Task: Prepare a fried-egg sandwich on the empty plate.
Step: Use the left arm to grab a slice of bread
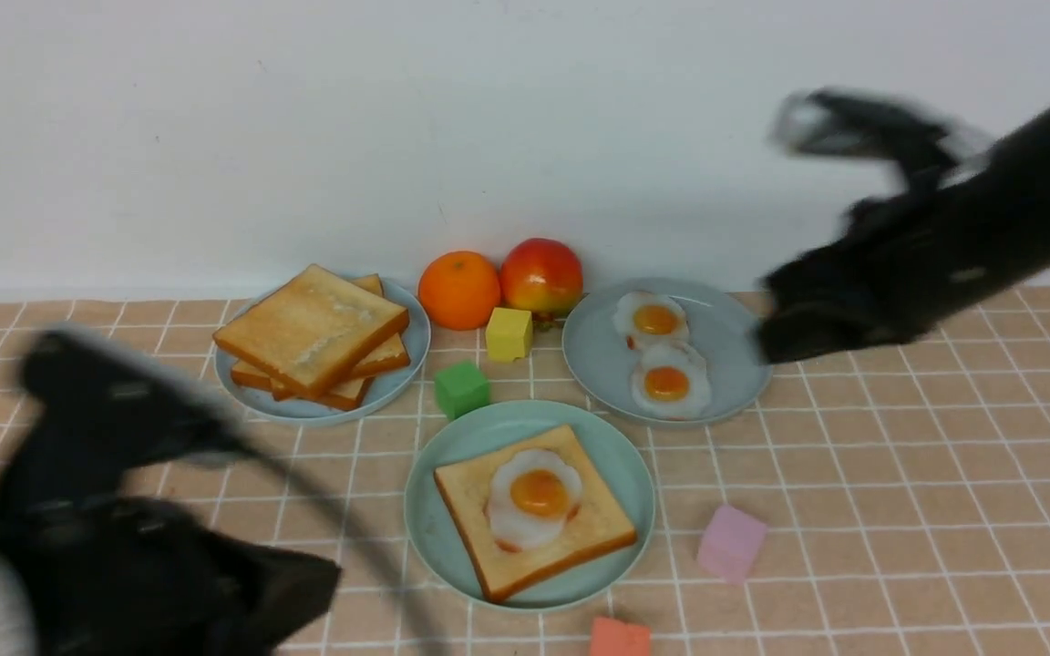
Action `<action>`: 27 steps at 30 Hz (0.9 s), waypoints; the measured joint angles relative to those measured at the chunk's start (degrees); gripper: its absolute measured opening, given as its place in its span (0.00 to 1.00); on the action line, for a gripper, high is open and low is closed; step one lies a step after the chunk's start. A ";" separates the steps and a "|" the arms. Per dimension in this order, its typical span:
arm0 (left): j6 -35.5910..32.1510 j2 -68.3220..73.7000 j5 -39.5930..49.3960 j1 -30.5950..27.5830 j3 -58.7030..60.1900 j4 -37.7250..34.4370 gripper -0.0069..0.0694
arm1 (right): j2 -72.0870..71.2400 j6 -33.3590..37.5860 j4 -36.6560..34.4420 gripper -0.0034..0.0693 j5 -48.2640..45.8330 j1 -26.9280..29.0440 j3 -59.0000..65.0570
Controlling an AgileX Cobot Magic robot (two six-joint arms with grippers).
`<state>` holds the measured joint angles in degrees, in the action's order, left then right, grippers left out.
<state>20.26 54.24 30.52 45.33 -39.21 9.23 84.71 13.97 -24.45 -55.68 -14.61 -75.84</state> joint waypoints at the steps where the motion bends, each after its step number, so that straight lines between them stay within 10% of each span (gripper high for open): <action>1: -0.38 3.09 0.87 -0.22 -1.72 0.87 0.10 | -4.08 -1.84 2.12 0.09 -2.37 0.09 0.23; 17: -21.61 40.80 3.54 -25.35 -31.81 -0.71 0.08 | -34.71 -6.41 4.95 0.05 -6.85 0.09 13.27; 27: -22.23 52.94 3.07 -25.83 -39.74 9.25 0.50 | -37.05 -6.47 4.95 0.06 -9.06 0.09 13.98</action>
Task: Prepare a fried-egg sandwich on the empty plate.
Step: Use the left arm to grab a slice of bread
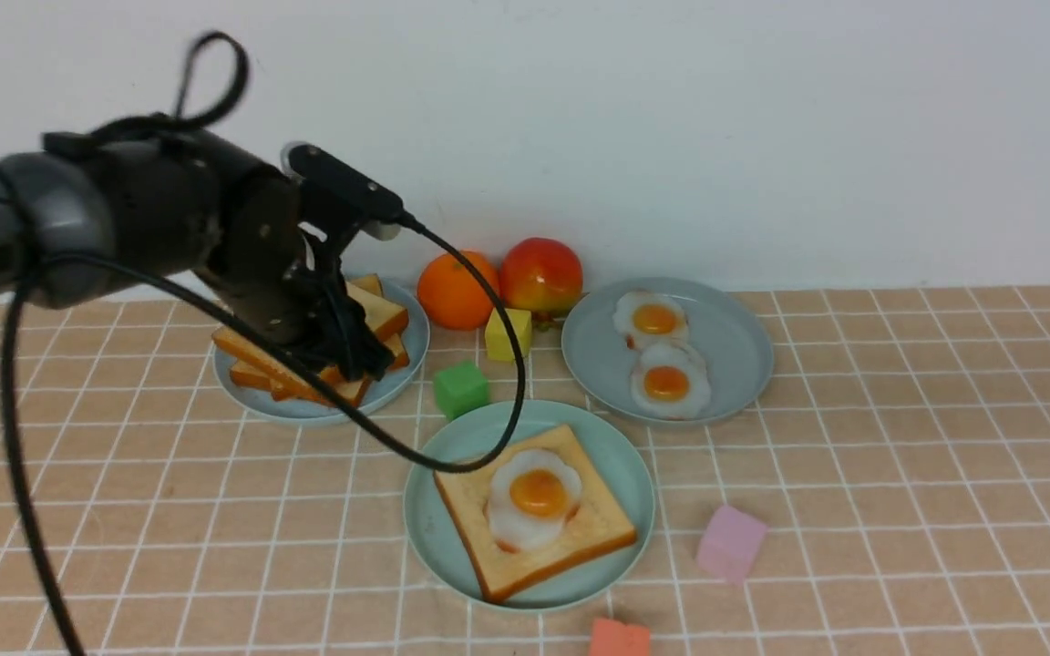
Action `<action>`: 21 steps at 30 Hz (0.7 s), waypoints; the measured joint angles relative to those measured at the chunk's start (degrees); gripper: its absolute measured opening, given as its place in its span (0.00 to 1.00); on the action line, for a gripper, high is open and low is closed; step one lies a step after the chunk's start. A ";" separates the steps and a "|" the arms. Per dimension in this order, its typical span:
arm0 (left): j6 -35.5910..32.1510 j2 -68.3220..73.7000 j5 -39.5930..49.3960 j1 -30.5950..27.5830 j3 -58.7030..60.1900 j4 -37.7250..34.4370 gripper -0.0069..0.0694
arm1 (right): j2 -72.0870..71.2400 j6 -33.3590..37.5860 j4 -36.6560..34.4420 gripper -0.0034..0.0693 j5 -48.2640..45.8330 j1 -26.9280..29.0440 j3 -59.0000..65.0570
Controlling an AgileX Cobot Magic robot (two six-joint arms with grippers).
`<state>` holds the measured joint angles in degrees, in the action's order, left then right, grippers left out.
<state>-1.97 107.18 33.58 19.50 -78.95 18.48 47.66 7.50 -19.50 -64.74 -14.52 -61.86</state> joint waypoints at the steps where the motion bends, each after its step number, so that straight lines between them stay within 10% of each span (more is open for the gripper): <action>1: 0.83 0.72 0.00 0.00 -0.07 1.30 0.55 | 0.00 0.00 0.00 0.06 -0.10 0.00 0.00; 9: 6.95 5.10 -3.53 0.00 -0.10 9.49 0.69 | 0.00 0.00 -0.12 0.07 -1.01 0.00 0.00; 21: 8.06 7.28 -4.23 0.00 -0.10 12.27 0.60 | 0.00 0.00 -0.19 0.08 -1.01 0.00 0.00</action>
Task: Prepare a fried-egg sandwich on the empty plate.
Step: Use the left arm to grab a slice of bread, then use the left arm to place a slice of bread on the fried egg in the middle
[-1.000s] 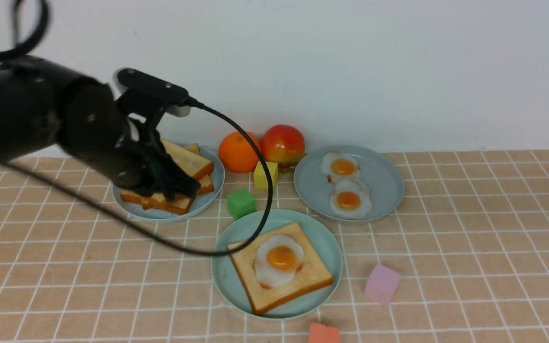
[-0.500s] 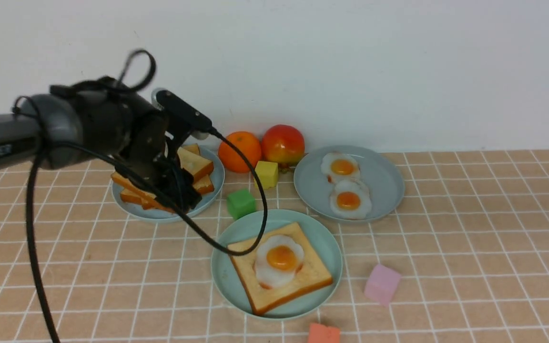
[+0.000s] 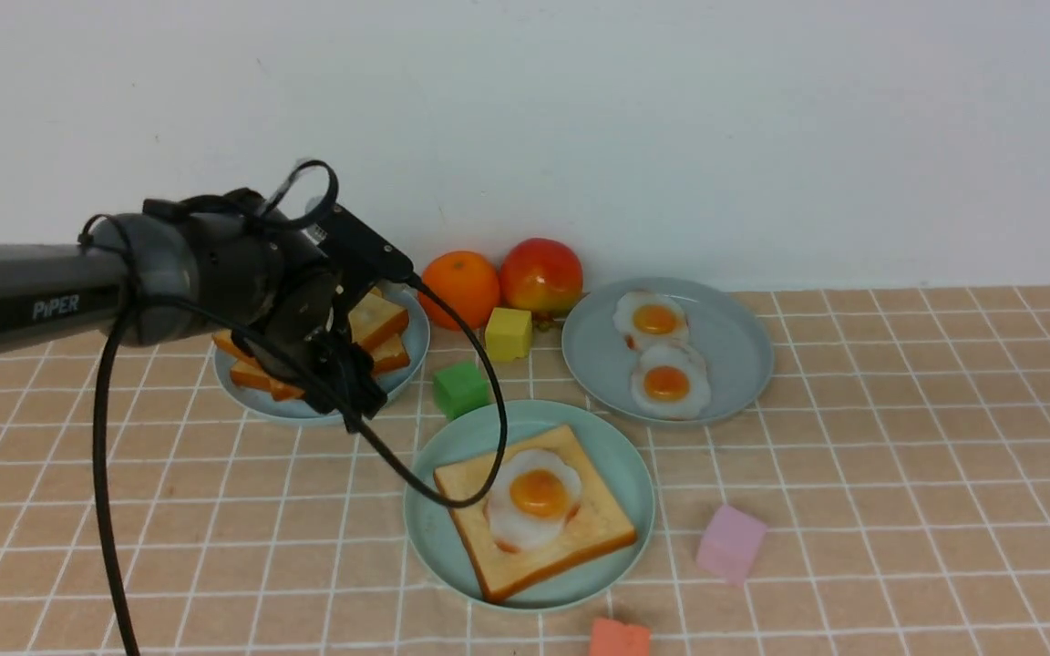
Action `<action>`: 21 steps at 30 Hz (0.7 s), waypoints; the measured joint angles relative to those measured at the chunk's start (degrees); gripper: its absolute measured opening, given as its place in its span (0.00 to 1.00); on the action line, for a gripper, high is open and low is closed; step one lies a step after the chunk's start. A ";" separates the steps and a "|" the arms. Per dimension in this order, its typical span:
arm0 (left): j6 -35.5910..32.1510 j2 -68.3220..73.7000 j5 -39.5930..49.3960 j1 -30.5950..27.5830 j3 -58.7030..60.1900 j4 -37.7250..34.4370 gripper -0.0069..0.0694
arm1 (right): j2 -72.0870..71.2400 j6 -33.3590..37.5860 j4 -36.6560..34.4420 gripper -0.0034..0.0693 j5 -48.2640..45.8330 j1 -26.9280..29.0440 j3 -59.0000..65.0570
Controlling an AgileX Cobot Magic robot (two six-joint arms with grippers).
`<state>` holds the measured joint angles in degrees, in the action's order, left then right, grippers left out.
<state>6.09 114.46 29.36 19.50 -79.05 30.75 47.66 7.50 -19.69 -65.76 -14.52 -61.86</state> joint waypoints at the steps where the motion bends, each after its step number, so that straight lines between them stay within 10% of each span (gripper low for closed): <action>1: 0.00 0.00 0.00 0.00 0.00 -0.01 0.57 | 0.00 0.00 0.00 0.09 0.00 0.00 0.00; 10: 0.02 -0.18 0.75 0.00 -0.07 0.01 0.13 | 0.00 0.00 0.00 0.10 -0.89 0.00 0.00; 21: 0.73 -13.62 5.70 7.04 3.17 -4.78 0.12 | 0.00 0.00 0.00 0.11 -1.26 0.00 0.00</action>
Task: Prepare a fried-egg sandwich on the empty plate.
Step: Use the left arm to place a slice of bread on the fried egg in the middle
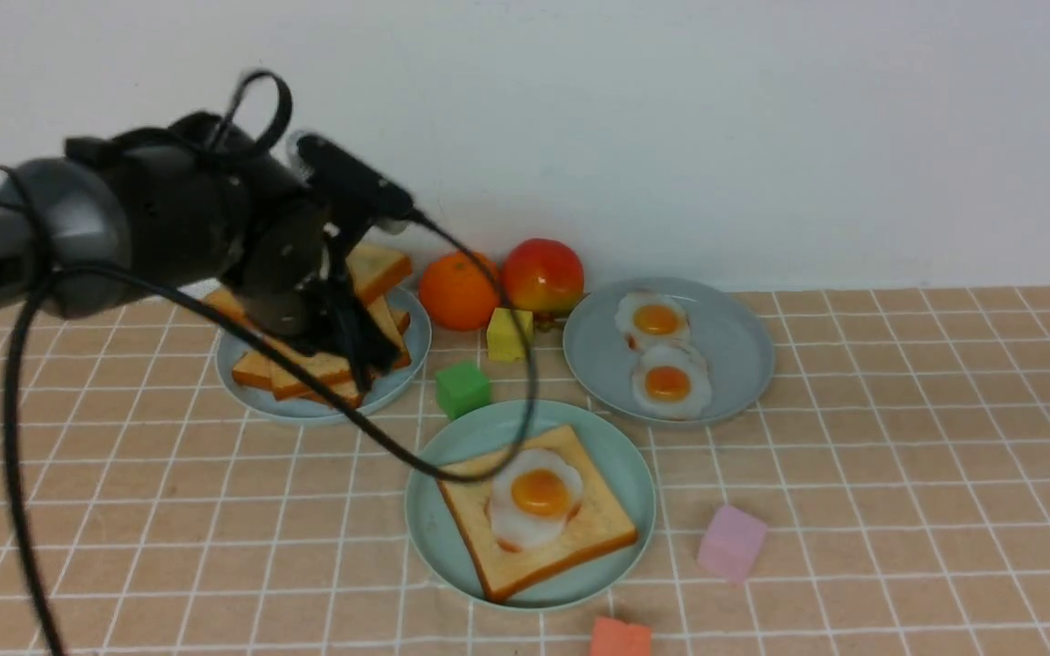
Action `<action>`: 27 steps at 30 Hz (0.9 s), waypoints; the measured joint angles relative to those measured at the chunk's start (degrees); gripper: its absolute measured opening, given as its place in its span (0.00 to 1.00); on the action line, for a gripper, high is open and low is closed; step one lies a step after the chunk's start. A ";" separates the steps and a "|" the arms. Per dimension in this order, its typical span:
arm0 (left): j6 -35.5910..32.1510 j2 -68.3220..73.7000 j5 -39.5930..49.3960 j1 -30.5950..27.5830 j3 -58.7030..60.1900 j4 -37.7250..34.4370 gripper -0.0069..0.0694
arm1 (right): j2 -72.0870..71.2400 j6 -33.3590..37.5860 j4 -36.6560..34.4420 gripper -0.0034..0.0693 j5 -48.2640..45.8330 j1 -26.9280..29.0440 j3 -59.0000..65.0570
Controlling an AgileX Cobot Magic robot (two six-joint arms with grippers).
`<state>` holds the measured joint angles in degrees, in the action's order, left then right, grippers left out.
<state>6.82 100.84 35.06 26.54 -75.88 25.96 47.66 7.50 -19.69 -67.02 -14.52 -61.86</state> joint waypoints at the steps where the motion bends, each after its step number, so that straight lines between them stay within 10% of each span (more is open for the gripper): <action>1: -0.71 -1.95 -0.40 2.67 1.72 -0.41 0.12 | 0.00 0.00 0.00 0.11 0.00 0.00 0.00; 9: -5.11 -5.34 -2.92 17.82 12.12 -1.55 0.12 | 0.00 0.00 0.00 0.12 0.06 0.00 0.00; 27: -5.22 1.94 -6.45 18.58 12.45 -1.70 0.12 | 0.00 0.00 -0.44 0.15 0.34 0.00 0.00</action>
<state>1.59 102.78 28.61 45.12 -63.43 24.26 47.66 7.50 -20.13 -66.68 -14.52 -61.86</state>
